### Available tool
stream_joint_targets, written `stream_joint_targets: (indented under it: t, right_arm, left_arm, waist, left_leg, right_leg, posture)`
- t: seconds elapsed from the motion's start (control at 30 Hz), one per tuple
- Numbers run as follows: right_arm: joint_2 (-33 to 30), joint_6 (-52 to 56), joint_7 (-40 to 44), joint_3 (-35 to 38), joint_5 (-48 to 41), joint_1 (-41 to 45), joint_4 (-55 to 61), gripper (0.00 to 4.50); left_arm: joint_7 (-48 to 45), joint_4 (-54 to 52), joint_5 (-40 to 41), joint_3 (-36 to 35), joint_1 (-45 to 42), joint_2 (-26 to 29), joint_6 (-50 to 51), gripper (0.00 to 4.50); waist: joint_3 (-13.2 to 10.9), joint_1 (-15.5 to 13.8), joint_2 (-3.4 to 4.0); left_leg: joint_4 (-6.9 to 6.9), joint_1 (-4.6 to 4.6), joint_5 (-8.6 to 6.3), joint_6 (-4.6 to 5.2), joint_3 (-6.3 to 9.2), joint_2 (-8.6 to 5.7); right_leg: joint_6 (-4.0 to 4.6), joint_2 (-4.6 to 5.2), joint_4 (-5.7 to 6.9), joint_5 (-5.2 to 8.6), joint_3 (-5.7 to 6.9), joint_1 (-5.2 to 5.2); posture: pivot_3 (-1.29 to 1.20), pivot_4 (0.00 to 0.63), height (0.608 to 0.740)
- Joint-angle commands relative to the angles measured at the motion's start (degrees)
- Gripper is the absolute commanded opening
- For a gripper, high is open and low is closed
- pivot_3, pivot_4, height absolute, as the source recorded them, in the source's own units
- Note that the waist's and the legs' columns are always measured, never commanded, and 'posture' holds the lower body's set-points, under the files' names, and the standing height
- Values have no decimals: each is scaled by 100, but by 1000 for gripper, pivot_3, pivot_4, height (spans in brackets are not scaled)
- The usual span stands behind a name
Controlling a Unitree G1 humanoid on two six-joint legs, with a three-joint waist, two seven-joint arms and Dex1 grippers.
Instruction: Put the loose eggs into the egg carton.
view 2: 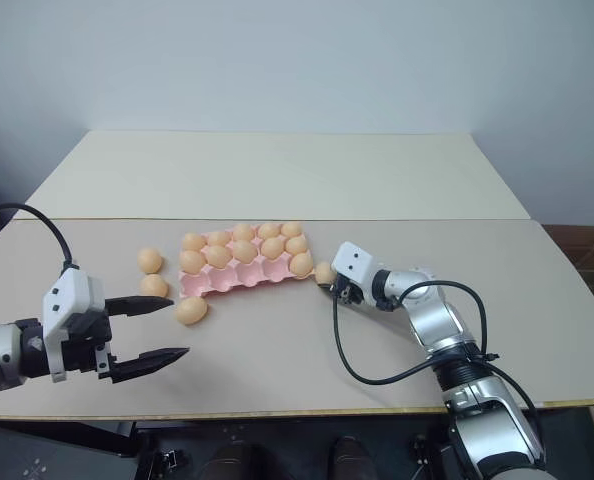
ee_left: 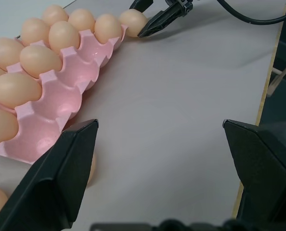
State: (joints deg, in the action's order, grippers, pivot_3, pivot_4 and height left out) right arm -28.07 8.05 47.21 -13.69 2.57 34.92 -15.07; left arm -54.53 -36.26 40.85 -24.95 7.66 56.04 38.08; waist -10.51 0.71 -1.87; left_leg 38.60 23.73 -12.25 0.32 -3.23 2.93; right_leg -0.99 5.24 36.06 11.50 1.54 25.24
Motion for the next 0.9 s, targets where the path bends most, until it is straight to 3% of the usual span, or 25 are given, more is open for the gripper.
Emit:
stream_joint_targets:
  t: [0.03,0.2,0.47,0.67,0.9]
  right_arm:
    - [-333,-8,-129,182,187,-168,567,2027]
    - [-620,137,-385,299,469,-168,1122,2027]
    - [-104,498,-58,207,-97,442,1948,2027]
    - [437,348,39,-273,-8,784,1575,2027]
    - [601,-119,62,-608,211,847,978,2027]
  left_arm:
    - [-5,-113,-5,-165,25,-29,-140,4500]
    - [-38,-9,-72,-128,11,-19,-213,4500]
    - [-195,320,-226,-311,78,64,-288,4500]
    - [-246,433,-351,-416,186,75,-310,4500]
    - [-203,318,-407,-600,430,2,-266,4500]
  waist:
    - [0,-10,0]
    - [0,10,0]
    - [0,46,0]
    - [0,9,0]
    - [0,9,0]
  left_leg:
    - [0,2,0,0,0,-1]
    - [0,1,0,0,-8,-1]
    - [-4,-13,0,0,-8,10]
    - [-4,-5,0,0,-13,5]
    - [-5,4,0,-1,-15,3]
  right_leg:
    - [0,2,-1,0,0,0]
    - [3,2,-1,2,-7,2]
    - [8,-16,8,0,-16,8]
    - [9,-4,0,0,-14,7]
    - [10,0,-4,-1,-11,13]
  posture:
    - [0,150,740]
    - [0,150,740]
    - [0,150,740]
    - [0,150,740]
    - [0,150,740]
